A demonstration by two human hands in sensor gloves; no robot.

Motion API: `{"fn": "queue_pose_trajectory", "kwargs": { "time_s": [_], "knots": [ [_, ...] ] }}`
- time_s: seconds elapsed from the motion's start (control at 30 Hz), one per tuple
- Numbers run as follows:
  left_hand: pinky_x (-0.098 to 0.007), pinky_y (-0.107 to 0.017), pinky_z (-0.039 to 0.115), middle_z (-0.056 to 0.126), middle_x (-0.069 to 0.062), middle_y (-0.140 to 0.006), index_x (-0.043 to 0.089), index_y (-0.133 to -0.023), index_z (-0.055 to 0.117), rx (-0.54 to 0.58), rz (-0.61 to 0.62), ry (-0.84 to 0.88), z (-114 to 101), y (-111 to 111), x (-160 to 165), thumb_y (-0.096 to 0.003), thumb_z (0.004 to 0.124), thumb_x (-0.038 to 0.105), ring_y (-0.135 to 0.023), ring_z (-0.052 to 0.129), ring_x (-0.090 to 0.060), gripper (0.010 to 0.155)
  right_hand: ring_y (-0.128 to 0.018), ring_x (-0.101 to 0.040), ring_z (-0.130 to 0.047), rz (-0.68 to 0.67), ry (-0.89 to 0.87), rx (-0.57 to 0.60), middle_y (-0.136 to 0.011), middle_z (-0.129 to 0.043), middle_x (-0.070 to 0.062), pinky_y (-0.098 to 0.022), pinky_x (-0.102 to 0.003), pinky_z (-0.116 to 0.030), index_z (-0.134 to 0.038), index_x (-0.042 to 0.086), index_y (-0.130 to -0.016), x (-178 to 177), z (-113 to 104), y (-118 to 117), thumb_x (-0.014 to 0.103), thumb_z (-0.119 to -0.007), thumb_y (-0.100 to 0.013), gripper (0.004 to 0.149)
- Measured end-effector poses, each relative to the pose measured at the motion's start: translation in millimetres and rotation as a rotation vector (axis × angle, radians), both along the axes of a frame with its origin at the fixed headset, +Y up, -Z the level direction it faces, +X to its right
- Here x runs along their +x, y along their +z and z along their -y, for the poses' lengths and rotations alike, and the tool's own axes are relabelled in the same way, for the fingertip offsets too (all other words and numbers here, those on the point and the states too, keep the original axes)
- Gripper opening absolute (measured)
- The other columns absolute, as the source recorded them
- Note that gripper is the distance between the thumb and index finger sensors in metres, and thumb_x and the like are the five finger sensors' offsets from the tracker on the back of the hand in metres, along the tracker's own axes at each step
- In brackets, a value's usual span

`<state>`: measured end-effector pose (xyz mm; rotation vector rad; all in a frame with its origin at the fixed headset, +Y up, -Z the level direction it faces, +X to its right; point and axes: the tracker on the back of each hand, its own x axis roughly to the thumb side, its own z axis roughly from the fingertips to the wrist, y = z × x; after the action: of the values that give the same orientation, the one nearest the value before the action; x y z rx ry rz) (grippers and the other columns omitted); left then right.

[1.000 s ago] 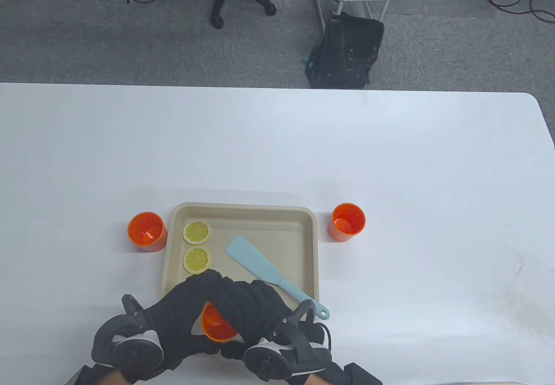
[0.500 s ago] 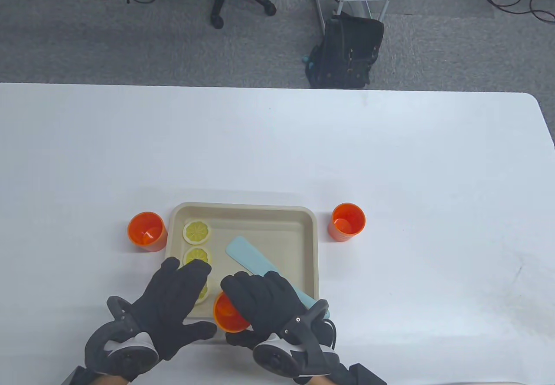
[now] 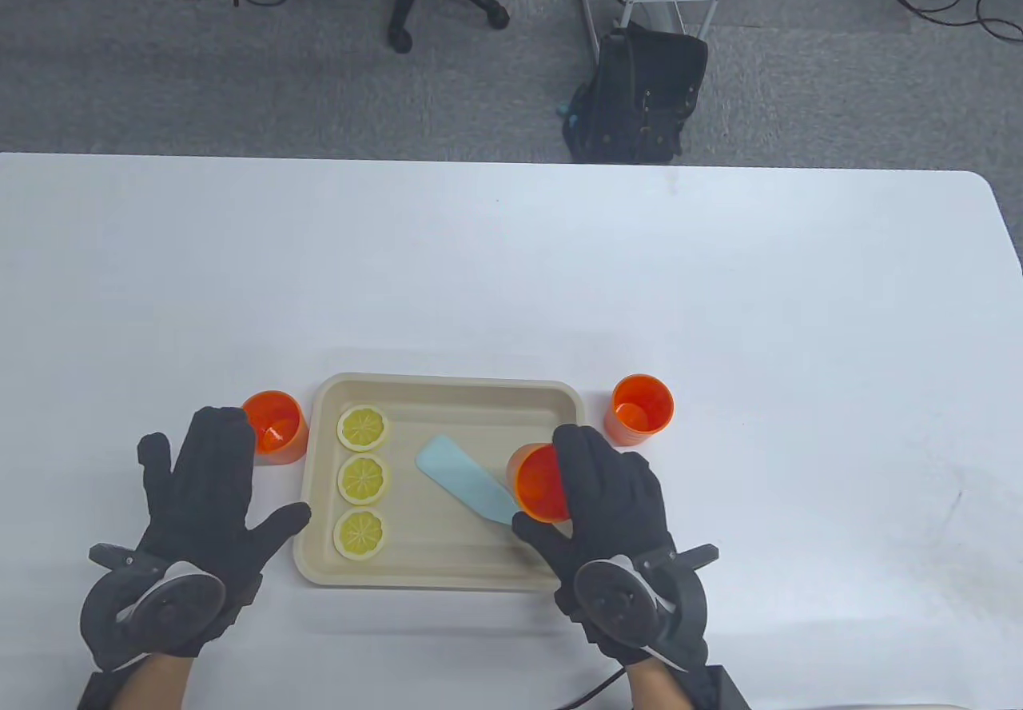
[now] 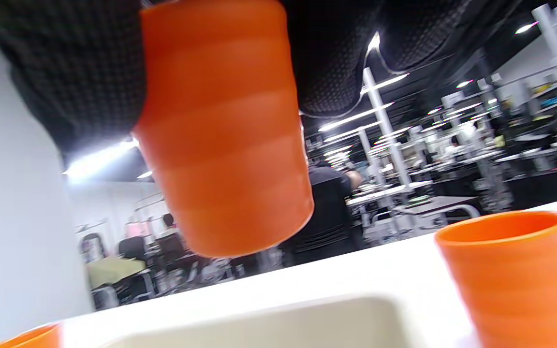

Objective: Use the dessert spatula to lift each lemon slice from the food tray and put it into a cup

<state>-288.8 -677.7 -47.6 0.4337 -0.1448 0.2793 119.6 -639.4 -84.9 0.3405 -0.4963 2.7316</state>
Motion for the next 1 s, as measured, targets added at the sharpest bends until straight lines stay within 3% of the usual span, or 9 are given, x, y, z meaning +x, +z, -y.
{"fn": "queue_pose_trajectory", "kwargs": {
  "time_s": [0.17,0.5,1.0],
  "knots": [
    [-0.073,-0.08,0.023,0.036,-0.009,-0.128,0.027,-0.117,0.021,-0.032,-0.018,0.073,7,-8,-15,-0.0466,0.082,0.068,-0.119,0.043,-0.04,0.102,-0.096,-0.032,-0.081,0.151,-0.067,-0.016,-0.114,-0.057,-0.015,-0.076,-0.063,-0.057,-0.045,0.017,-0.114,31,-1,-9,0.053,-0.095,-0.04,0.096],
    [-0.074,-0.08,0.023,0.035,-0.01,-0.128,0.027,-0.117,0.021,-0.086,-0.057,0.041,17,-15,-20,-0.0468,0.081,0.069,-0.119,0.043,-0.041,0.101,-0.097,-0.034,-0.079,0.369,-0.153,-0.089,-0.115,-0.055,-0.015,-0.076,-0.063,-0.056,-0.044,0.018,-0.114,80,8,-20,0.051,-0.096,-0.042,0.095],
    [-0.074,-0.08,0.023,0.035,-0.01,-0.128,0.026,-0.117,0.021,-0.105,-0.065,0.048,18,-16,-22,-0.047,0.08,0.069,-0.119,0.043,-0.042,0.101,-0.098,-0.037,-0.079,0.405,0.021,-0.537,-0.114,-0.051,-0.017,-0.075,-0.061,-0.058,-0.039,0.014,-0.115,82,36,-38,0.046,-0.099,-0.042,0.099]
  ]
}}
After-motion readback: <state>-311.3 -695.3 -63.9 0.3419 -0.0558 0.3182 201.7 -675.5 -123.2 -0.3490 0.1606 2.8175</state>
